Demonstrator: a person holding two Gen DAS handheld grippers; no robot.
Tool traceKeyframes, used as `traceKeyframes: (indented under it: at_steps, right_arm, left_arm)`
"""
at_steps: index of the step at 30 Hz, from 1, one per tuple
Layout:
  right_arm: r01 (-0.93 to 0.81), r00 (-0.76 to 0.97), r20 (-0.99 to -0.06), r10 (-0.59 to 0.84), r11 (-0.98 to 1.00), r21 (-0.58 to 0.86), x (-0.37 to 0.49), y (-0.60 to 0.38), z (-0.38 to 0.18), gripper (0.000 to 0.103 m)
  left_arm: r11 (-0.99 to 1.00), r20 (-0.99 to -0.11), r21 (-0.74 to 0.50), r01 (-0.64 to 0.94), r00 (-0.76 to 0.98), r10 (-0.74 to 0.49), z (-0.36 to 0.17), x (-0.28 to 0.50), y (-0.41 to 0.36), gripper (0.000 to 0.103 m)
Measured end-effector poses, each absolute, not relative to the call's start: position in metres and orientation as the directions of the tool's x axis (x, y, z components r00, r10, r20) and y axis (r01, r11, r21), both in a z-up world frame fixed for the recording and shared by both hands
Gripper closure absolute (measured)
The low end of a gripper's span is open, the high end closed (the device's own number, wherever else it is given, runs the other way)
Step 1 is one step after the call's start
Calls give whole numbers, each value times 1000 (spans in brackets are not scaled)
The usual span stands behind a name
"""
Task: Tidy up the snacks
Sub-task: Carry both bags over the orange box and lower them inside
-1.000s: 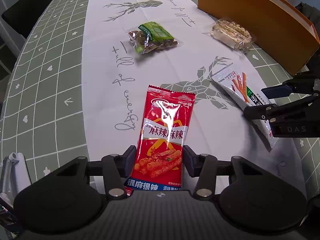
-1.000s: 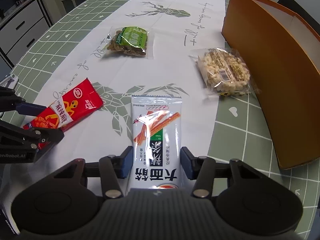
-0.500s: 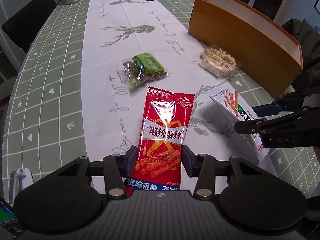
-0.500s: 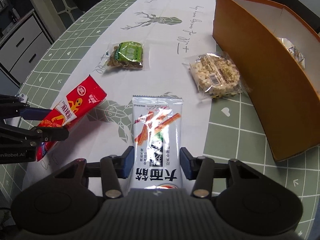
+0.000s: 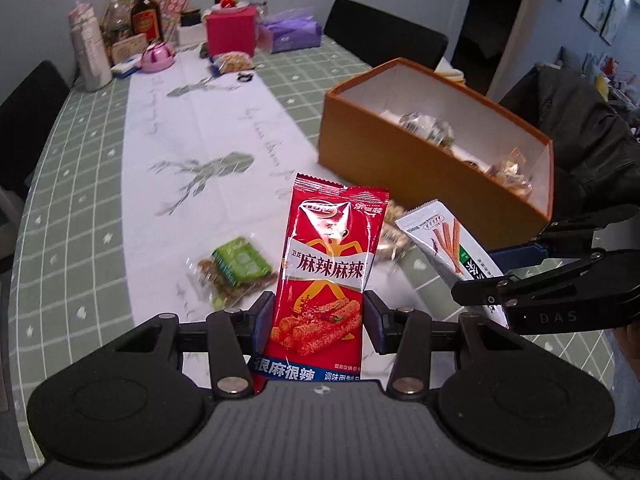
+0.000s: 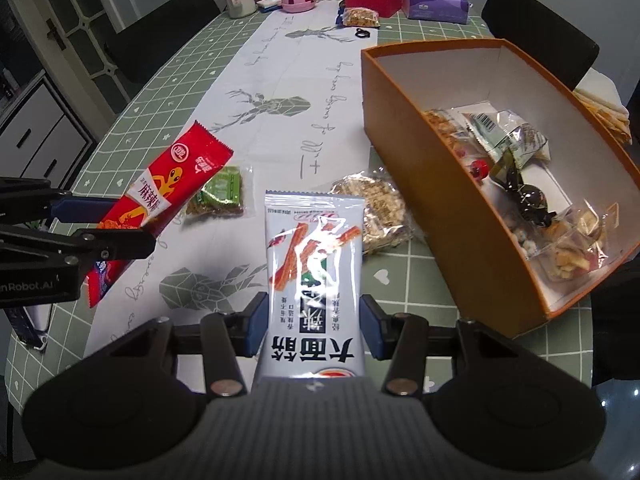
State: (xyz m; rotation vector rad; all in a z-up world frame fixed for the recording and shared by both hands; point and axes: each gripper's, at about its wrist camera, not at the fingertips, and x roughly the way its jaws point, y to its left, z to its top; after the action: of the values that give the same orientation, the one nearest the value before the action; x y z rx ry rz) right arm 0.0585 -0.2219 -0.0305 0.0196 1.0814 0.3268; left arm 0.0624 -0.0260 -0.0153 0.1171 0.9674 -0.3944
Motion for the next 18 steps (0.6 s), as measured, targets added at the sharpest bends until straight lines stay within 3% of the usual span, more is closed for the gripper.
traceKeyframes:
  at_steps: [18]
  right_arm:
    - [-65, 526, -826, 201, 978, 197, 68, -297, 4, 56]
  left_arm:
    - [807, -771, -55, 588, 488, -408, 18, 109, -123, 52]
